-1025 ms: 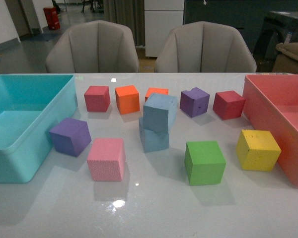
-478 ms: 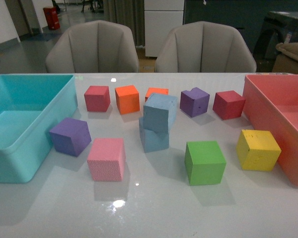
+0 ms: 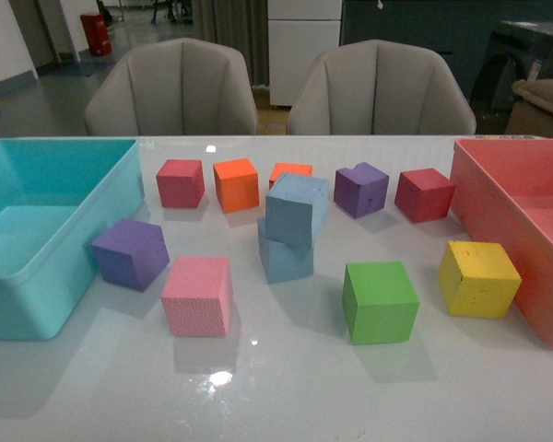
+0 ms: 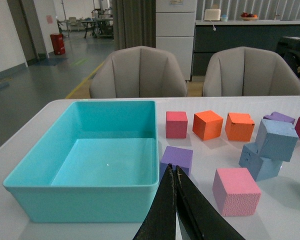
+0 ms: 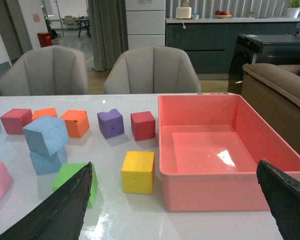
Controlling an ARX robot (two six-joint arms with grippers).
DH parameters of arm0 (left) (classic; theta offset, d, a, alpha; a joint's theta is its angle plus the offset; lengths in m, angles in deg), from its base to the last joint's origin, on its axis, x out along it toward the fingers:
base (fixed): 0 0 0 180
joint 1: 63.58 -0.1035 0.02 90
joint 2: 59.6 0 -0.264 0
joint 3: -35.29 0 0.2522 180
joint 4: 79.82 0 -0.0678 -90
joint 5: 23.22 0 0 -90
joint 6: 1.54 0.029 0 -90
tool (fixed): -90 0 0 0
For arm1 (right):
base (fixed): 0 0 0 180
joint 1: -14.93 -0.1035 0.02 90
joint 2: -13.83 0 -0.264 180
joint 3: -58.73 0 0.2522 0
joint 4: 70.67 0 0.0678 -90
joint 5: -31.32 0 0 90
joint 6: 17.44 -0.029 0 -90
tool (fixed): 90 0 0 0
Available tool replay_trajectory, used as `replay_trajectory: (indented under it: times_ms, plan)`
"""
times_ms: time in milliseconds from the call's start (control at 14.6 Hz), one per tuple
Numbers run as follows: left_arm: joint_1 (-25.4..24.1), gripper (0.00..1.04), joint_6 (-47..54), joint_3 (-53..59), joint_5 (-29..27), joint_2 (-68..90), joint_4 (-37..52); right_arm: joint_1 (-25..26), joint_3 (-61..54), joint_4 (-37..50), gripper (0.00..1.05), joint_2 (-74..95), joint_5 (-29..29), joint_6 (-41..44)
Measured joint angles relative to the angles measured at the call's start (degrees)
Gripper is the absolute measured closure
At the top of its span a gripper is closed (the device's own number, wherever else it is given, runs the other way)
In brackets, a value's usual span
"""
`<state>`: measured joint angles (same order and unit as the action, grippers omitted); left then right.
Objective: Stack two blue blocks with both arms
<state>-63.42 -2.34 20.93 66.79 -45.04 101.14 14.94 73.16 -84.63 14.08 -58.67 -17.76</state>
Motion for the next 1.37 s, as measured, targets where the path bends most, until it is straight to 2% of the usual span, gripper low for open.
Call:
replay_trajectory:
  times_ms: [342,410,683,752,1230,1367]
  plan:
    - [0.0,1.03,0.0,0.0,-0.02,-5.09,-5.46,0.0,0.0,0.02,0.06,0.0,0.0,0.0]
    - [0.0,1.03,0.0,-0.02,0.13,-11.13,-14.45,0.0,0.0,0.0,0.06,0.0,-0.02,0.0]
    - [0.0,1.03,0.0,-0.04,-0.02,-14.03,-14.78,0.0,0.0,-0.02,0.06,0.0,0.0,0.0]
    - [0.0,0.95,-0.02,-0.04,-0.07,-14.03,-14.88,0.0,0.0,0.0,0.06,0.0,0.0,0.0]
    - [0.0,0.05,0.02,-0.04,-0.02,-14.03,-14.91,0.0,0.0,0.0,0.06,0.0,0.0,0.0]
    - [0.0,0.07,0.09,-0.04,-0.02,-14.03,-14.91,0.0,0.0,0.0,0.06,0.0,0.0,0.0]
